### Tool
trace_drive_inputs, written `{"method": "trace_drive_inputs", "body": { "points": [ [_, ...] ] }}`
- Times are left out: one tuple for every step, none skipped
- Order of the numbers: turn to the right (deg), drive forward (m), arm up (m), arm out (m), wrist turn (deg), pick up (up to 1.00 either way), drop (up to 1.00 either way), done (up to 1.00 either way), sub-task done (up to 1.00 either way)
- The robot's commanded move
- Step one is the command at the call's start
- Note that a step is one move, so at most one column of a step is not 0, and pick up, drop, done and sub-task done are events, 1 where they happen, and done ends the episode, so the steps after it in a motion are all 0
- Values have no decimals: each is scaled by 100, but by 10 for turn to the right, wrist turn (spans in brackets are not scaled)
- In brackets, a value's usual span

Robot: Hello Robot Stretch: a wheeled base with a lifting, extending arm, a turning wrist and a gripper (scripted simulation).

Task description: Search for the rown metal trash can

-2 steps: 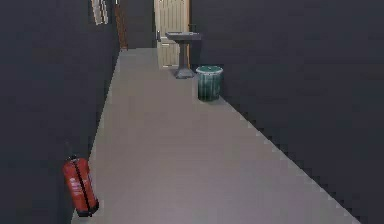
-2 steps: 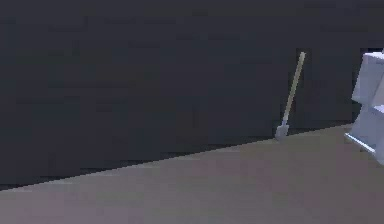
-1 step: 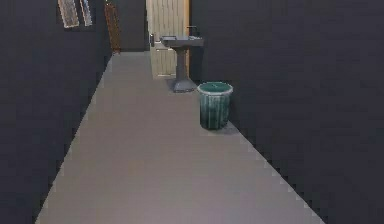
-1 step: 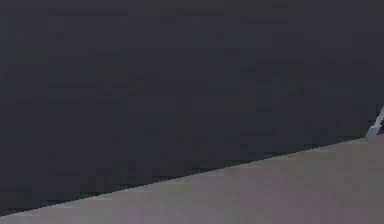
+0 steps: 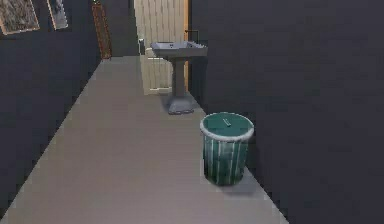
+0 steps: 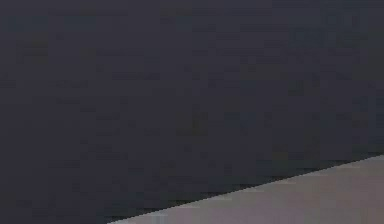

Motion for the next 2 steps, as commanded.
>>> {"method": "trace_drive_inputs", "body": {
  "points": [
    [0, 60, 0, 0, 0, 0, 0, 0, 0],
    [150, 0, 0, 0, 0, 0, 0, 0, 0]
  ]
}}
